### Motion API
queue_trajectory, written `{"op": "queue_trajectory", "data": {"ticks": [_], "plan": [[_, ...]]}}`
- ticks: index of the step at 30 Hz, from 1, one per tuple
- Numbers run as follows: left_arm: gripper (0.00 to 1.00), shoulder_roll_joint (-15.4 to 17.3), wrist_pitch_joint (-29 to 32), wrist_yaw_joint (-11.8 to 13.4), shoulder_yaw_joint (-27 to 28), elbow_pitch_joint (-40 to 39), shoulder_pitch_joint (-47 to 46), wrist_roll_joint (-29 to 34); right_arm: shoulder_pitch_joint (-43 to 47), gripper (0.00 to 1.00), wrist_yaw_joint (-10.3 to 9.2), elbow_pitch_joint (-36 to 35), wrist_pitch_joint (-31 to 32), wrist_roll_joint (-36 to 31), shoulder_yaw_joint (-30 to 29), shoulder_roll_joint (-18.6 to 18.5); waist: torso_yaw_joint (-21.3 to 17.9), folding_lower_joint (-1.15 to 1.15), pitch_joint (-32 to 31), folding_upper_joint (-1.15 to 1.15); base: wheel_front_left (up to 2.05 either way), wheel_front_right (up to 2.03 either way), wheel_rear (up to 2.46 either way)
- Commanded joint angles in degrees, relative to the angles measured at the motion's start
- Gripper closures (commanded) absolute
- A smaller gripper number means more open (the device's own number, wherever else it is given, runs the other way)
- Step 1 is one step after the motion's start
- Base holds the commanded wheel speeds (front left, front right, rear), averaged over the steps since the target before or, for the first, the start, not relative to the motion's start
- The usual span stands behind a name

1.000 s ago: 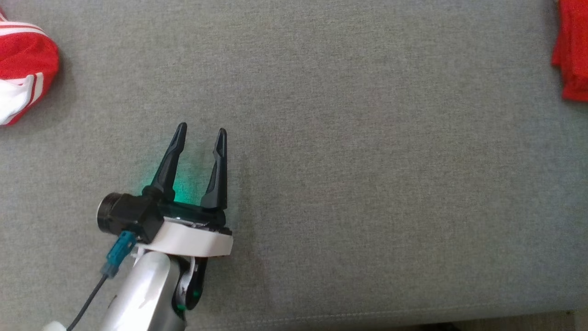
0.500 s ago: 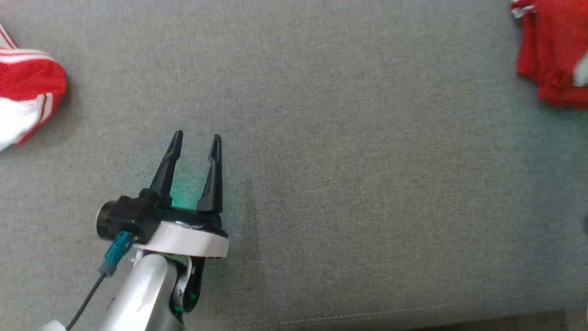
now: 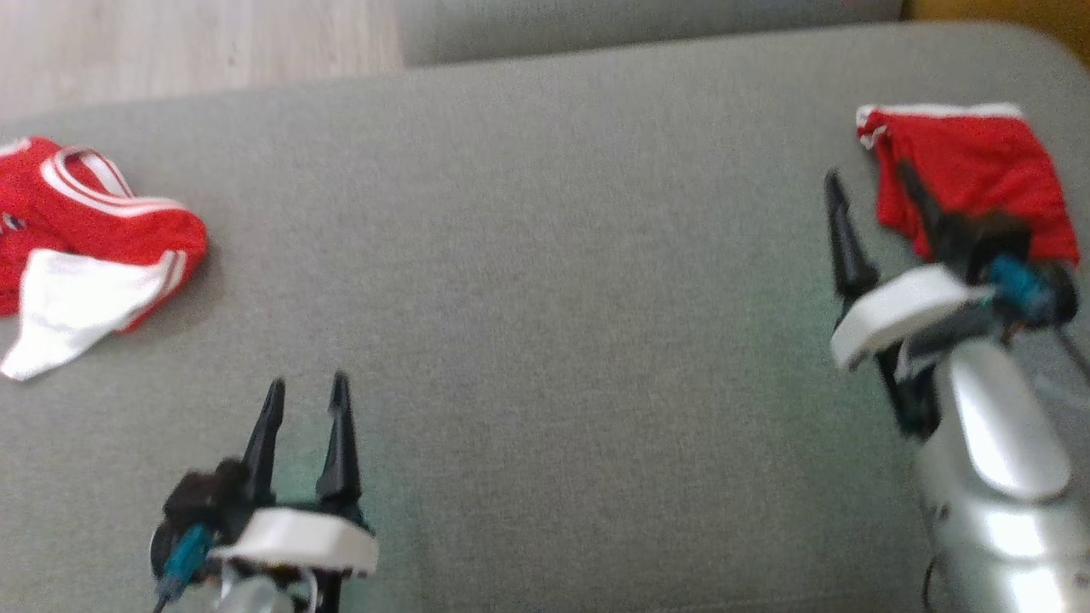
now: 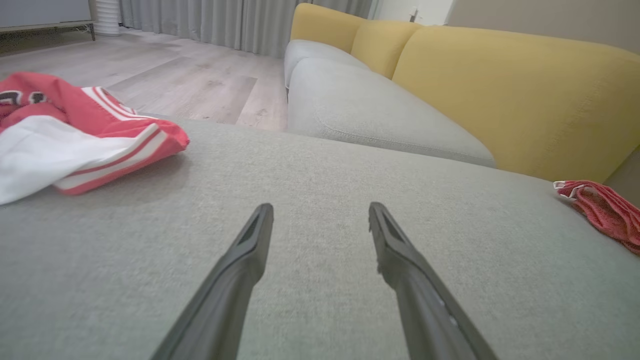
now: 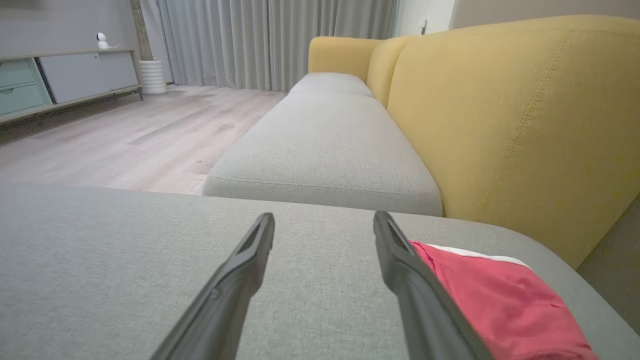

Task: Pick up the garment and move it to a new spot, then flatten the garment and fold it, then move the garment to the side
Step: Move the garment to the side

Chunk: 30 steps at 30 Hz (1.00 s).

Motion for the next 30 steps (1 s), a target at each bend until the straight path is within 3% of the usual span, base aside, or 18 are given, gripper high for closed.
{"op": "queue_trajectory", "data": {"ticks": [1,10,14,30], "plan": [[0.0,1.1,-0.8,0.3,2.7,-1.1,0.1,-0.6,1.2,0.0,0.37,-3.0,-1.1,-0.1,1.2,1.3,0.9,0.02,-3.8,0.0,0.0,0.0,0.0],[0.0,0.9,-1.1,1.1,3.4,-1.0,6.3,-1.6,19.7,0.0,0.37,-15.3,-3.3,-1.2,-2.1,5.0,3.0,0.02,-8.5,0.0,0.0,0.0,0.0],[0.0,0.5,-1.2,1.2,2.8,-1.4,7.4,-1.5,25.4,0.0,0.37,-19.4,-2.8,3.4,-0.5,5.1,3.5,0.02,-9.0,0.0,0.0,0.0,0.0],[0.0,0.1,-0.9,0.7,0.6,-1.6,7.6,-1.3,30.2,0.0,0.37,-22.6,-0.7,4.4,2.1,5.1,4.6,0.02,-9.5,0.0,0.0,0.0,0.0]]}}
